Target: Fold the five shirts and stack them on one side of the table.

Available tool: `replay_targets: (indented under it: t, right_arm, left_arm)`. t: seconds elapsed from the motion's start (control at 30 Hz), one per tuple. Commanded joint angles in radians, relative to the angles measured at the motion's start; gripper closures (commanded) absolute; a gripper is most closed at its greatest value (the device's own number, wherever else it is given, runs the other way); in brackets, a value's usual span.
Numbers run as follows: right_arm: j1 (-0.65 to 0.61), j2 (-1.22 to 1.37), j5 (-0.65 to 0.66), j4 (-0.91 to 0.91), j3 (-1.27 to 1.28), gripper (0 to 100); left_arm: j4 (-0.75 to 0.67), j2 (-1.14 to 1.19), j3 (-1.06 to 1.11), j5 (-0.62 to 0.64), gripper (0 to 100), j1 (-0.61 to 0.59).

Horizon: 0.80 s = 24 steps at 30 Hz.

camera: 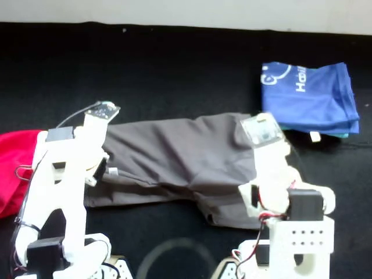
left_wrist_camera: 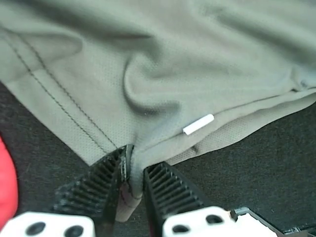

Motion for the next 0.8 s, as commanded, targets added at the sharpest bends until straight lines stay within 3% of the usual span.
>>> replay_targets:
  t: [0.0,0.27,0.37,0.6,0.77]
  right_arm:
    - [-0.002,-0.03,0.046,0.007,0.056,99.2]
    - [0.084,-0.024,0.123,-0.156,0.202,99.0]
    - [0.091,-0.024,0.147,-0.171,0.222,98.8]
    - [0.091,-0.028,0.147,-0.168,0.214,86.1]
    - [0.093,-0.03,0.147,-0.136,0.127,86.1]
  left_arm:
    - [-0.014,-0.036,0.002,-0.006,99,-0.007]
    - [-0.006,-0.035,0.004,-0.008,98,-0.008]
    - [0.0,-0.035,0.004,-0.008,91,-0.013]
    - [0.072,-0.044,-0.016,-0.009,86,-0.016]
    - [0.207,-0.044,-0.182,-0.011,86,-0.062]
